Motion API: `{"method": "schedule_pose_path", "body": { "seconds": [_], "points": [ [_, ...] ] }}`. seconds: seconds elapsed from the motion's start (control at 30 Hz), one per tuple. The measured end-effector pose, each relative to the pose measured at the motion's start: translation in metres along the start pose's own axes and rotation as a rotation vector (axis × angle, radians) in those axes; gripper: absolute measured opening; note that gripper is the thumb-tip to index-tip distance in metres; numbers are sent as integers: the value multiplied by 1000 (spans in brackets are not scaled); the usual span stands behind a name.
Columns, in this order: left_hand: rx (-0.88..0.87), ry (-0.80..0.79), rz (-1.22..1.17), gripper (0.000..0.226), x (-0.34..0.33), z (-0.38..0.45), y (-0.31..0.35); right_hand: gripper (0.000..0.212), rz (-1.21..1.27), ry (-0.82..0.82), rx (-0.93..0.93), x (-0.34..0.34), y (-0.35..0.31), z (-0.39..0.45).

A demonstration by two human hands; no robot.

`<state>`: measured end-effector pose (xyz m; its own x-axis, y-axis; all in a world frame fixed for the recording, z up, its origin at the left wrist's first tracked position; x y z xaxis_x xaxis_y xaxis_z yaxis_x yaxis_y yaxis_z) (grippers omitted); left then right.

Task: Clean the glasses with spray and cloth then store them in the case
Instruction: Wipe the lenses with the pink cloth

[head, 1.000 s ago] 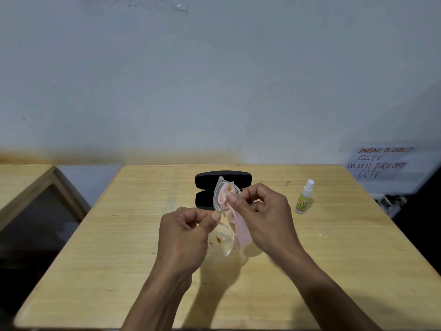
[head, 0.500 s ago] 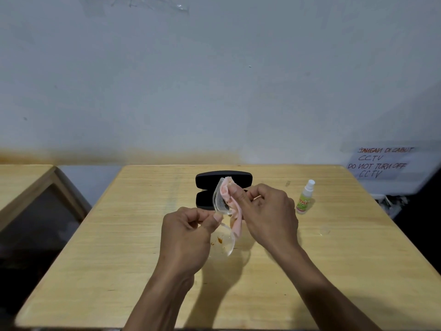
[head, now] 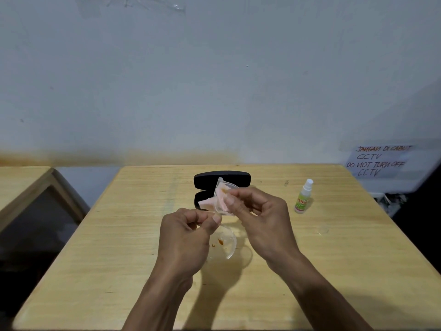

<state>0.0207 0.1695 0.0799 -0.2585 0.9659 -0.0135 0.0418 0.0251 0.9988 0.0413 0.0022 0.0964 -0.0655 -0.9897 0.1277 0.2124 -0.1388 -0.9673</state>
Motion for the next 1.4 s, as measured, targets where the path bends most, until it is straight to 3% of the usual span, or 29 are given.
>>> {"method": "schedule_pose_path", "body": {
  "seconds": [0.47, 0.6, 0.73, 1.0, 1.2, 1.4],
  "points": [
    [-4, 15, -41, 14, 1, -2, 2, 14, 153, -4, -83, -3, 9, -1],
    [-23, 16, 48, 23, 2, -3, 1, 21, 181, 15, -104, 2, 10, 1],
    [-57, 43, 141, 22, 3, -3, 5, 11, 226, 47, -128, 1, 8, 7],
    [-67, 65, 22, 19, 7, 0, 6, 13, 118, -21, -87, -5, 6, 3],
    [-108, 49, 219, 14, 4, -4, 9, 9, 150, 72, -123, 12, 7, 10],
    [-171, 90, 226, 20, 0, -5, 17, 12, 210, 65, -103, 1, -1, 15]
  ]
}}
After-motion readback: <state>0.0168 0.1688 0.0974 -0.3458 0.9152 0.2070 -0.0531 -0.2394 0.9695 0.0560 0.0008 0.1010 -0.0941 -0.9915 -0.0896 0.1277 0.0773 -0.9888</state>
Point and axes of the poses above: each hand's wrist, its own z-axis towards the middle knuckle, its own x-axis out of the back of the hand, y = z × x, the point moved 9 cm from there along z, towards the middle knuckle, and after that the axes turned 6 degrees about -z, right-handed, at the moved point
